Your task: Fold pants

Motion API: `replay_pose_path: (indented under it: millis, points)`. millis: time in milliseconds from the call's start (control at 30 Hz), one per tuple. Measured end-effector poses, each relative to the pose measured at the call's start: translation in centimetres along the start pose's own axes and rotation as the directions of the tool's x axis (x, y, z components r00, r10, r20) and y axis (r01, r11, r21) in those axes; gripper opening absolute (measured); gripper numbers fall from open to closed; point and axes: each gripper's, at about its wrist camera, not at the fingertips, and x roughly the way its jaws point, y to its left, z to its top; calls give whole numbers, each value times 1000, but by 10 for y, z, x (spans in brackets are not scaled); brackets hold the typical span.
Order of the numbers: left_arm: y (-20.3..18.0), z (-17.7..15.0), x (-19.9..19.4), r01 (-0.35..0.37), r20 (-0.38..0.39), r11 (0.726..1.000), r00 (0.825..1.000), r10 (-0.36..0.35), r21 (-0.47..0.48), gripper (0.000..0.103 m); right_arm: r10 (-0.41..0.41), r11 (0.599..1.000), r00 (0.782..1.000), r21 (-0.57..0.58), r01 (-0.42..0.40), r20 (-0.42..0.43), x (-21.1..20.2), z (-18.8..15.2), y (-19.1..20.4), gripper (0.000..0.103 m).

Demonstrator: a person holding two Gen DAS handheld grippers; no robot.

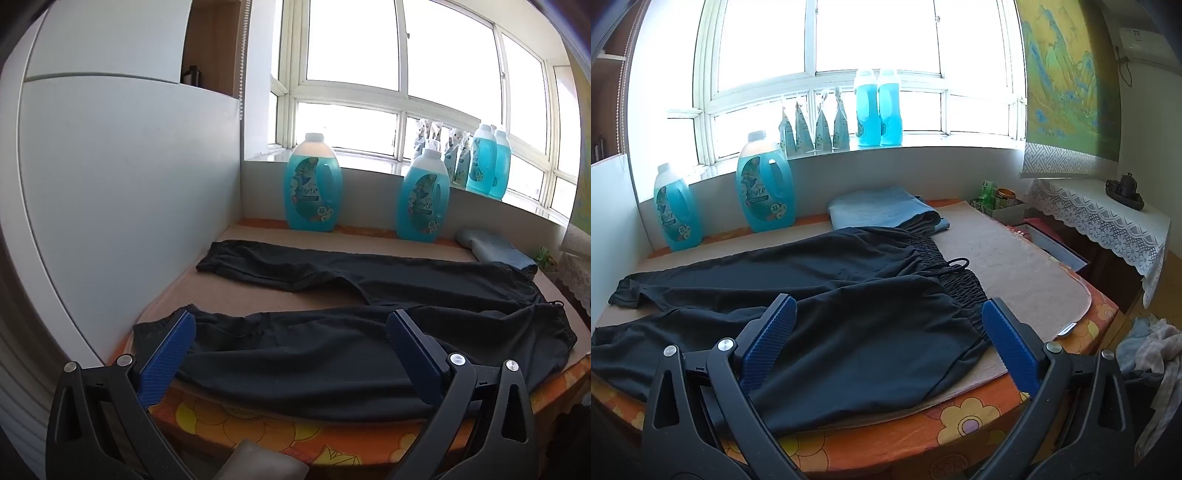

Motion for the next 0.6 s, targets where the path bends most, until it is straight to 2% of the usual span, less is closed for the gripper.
replay_pose_path:
  millis: [133,333,600]
  points:
    - [-8,-8,2,8,-22,1000,1000,-8,12,103,-14,1000,1000,-12,14,6,-3,0,3,102]
    - [0,-15,1,38,-70,999,997,-39,-16,103,-38,999,999,-33,38,5,-8,-1,6,102]
    - [7,-21,-8,18,-77,999,997,-21,-36,102,-30,999,999,-39,30,15,-14,-5,11,102]
